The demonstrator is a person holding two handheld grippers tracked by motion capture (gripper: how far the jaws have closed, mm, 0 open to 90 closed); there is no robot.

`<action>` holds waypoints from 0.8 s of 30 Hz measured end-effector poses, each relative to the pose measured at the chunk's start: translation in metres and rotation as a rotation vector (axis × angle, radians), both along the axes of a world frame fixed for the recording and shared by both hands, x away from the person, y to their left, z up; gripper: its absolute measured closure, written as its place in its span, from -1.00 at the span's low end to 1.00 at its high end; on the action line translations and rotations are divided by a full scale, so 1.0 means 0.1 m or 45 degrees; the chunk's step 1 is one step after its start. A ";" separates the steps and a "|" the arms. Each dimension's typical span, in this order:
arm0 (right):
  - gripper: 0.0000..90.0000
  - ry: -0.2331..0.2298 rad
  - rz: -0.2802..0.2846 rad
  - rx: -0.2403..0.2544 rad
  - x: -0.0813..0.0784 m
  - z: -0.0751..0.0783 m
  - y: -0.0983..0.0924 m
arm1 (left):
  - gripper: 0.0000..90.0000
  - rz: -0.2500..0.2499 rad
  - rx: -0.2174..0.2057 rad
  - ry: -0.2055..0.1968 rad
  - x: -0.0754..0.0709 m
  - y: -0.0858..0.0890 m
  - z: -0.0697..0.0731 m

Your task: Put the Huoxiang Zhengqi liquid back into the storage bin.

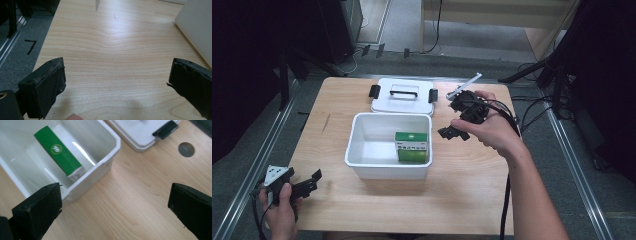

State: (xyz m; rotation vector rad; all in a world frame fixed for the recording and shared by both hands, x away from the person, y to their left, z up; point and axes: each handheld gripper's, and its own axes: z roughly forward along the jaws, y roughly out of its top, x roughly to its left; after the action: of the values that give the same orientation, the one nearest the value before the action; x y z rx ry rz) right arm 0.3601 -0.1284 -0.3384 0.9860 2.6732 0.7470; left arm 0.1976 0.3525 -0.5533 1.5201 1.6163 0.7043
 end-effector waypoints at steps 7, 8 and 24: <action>-1.00 -0.157 -0.129 0.103 -0.09 -0.14 -0.29 | -0.97 -0.002 0.004 0.000 0.00 0.00 0.00; -1.00 -0.187 -0.147 0.124 -0.10 -0.17 -0.35 | -0.97 -0.003 0.004 0.001 0.00 0.00 0.00; -1.00 -0.430 -0.426 0.268 -0.39 -0.59 -1.03 | -0.97 -0.004 0.022 0.005 0.00 -0.02 0.00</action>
State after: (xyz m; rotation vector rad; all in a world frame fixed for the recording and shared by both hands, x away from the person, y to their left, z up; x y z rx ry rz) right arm 0.3214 -0.2319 -0.3976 1.1947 2.1083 1.0257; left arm 0.1971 0.3506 -0.5531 1.5367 1.6144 0.7155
